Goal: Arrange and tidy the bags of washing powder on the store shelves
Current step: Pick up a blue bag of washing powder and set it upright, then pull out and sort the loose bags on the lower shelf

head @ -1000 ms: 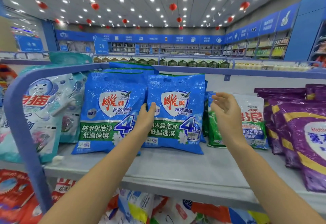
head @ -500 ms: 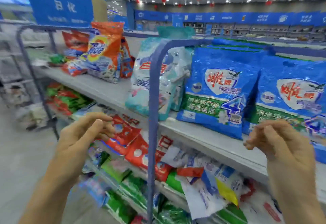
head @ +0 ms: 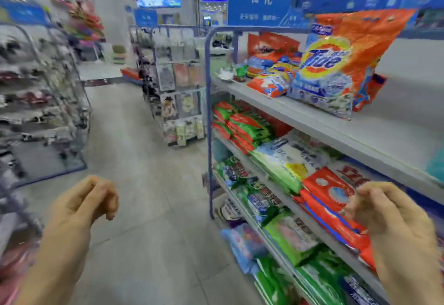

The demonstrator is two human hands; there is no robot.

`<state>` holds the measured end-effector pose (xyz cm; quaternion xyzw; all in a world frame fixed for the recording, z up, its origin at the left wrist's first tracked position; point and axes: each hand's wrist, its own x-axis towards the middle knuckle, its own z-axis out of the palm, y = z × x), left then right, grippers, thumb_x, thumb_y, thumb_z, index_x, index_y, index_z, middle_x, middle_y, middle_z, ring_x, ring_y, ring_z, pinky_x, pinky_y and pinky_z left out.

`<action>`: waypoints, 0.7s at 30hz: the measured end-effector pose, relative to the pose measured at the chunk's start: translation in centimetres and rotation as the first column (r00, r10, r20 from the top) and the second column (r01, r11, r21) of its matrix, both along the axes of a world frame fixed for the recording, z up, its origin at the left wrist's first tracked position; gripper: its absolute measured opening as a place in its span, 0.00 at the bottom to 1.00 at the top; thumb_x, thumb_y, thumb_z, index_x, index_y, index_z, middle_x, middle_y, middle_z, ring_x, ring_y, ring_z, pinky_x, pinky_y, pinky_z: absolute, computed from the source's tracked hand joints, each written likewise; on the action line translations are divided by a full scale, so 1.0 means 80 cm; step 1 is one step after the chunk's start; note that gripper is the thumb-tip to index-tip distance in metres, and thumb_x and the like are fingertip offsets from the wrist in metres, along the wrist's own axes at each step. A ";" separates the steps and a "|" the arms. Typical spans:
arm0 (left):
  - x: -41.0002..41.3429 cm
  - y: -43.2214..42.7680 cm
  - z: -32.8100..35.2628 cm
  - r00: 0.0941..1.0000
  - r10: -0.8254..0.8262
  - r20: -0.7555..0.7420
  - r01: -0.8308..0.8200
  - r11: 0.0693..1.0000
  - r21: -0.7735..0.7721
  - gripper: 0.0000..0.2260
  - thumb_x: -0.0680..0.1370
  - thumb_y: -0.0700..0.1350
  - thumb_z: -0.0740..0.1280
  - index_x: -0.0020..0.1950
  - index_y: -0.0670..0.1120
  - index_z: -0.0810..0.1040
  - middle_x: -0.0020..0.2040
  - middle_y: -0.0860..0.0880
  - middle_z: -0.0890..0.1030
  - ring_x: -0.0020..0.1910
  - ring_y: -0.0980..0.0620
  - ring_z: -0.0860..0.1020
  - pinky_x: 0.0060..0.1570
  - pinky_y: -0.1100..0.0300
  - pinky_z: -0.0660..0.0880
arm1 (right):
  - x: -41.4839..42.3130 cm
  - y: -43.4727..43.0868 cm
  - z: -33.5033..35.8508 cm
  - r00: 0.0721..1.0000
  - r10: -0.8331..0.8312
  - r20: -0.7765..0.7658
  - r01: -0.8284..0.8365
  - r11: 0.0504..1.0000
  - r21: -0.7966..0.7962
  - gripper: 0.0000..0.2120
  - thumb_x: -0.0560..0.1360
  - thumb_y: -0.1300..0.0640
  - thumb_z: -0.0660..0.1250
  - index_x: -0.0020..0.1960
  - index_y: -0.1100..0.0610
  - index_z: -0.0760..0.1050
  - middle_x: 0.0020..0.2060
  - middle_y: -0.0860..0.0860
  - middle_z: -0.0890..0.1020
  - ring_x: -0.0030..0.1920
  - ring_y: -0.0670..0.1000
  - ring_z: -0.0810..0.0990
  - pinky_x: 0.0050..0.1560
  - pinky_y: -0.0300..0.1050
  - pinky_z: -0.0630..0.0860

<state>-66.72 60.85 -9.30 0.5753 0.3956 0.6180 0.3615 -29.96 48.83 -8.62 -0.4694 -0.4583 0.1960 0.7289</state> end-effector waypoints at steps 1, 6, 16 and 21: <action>-0.018 0.013 -0.003 1.000 0.014 0.008 -0.014 1.000 -0.006 0.13 0.71 0.54 0.62 0.30 0.49 0.76 0.24 0.54 0.71 0.24 0.59 0.68 0.27 0.69 0.67 | -0.014 0.026 -0.003 1.000 0.017 -0.010 -0.018 1.000 -0.009 0.21 0.80 0.65 0.54 0.37 0.51 0.80 0.27 0.48 0.79 0.28 0.45 0.77 0.33 0.34 0.77; -0.067 0.078 -0.012 0.996 0.085 0.024 -0.085 0.996 0.001 0.10 0.73 0.48 0.61 0.32 0.48 0.75 0.26 0.52 0.73 0.26 0.57 0.69 0.29 0.71 0.69 | -0.060 0.139 -0.005 0.997 0.069 -0.029 -0.070 0.996 -0.047 0.20 0.81 0.63 0.54 0.38 0.50 0.80 0.28 0.48 0.79 0.30 0.46 0.78 0.34 0.35 0.78; -0.103 0.287 -0.018 0.987 0.157 0.029 -0.158 0.987 0.030 0.13 0.74 0.55 0.65 0.35 0.48 0.77 0.27 0.51 0.74 0.27 0.55 0.70 0.29 0.68 0.70 | -0.069 0.373 0.000 0.996 0.080 -0.041 -0.082 0.995 -0.050 0.25 0.81 0.63 0.52 0.35 0.47 0.80 0.27 0.47 0.79 0.29 0.44 0.79 0.33 0.32 0.76; -0.084 0.410 0.002 0.991 0.130 0.041 -0.130 0.991 -0.014 0.30 0.58 0.72 0.71 0.37 0.46 0.77 0.27 0.49 0.73 0.27 0.53 0.70 0.28 0.68 0.70 | -0.050 0.486 0.013 0.998 0.038 -0.053 -0.039 0.999 -0.022 0.23 0.81 0.63 0.54 0.35 0.48 0.81 0.27 0.47 0.80 0.28 0.45 0.79 0.33 0.33 0.78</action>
